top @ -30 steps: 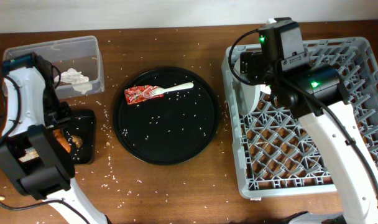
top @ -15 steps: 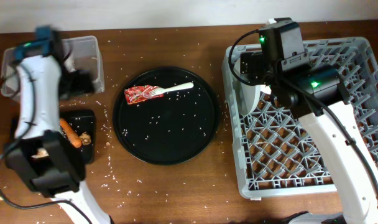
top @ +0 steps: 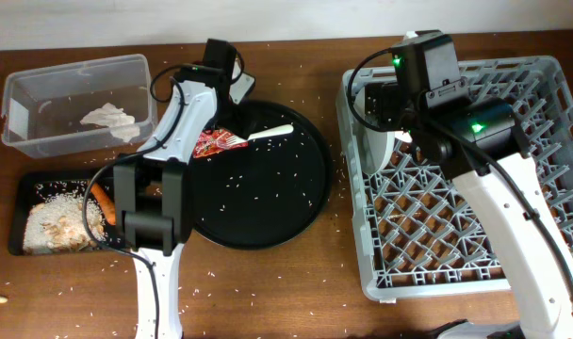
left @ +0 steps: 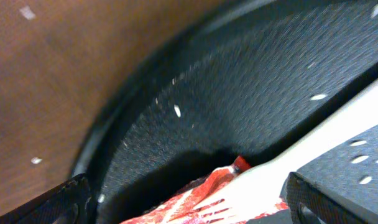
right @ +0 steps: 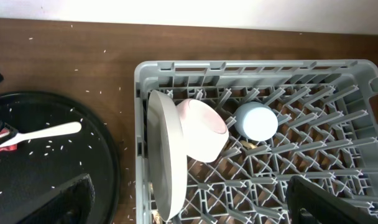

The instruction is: Sort waste into correct bins and load items into the dishwasher rack

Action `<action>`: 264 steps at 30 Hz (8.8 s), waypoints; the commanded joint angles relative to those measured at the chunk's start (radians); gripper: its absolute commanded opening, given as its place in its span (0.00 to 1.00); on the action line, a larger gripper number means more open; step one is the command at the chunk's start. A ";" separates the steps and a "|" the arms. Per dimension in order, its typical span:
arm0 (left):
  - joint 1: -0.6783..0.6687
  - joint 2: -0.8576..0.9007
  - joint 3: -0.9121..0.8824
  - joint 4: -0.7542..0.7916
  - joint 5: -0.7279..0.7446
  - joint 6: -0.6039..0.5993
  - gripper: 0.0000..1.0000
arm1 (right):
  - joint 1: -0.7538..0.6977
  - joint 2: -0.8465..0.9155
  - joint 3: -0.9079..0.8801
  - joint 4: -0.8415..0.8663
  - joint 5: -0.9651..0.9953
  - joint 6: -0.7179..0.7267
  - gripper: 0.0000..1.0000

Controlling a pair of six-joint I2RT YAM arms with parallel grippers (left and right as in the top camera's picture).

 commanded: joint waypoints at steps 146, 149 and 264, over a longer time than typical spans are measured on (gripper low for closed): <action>0.337 0.028 0.768 -0.687 0.036 -0.358 0.99 | 0.302 1.033 0.461 0.220 -0.476 -0.652 0.60; 0.337 0.028 0.768 -0.692 0.020 -0.358 0.99 | 0.302 1.052 0.461 0.220 -0.476 -0.652 0.45; 0.369 -1.046 -0.837 0.637 0.224 -0.102 0.99 | -0.526 -1.523 -1.743 1.012 -0.578 -0.091 0.99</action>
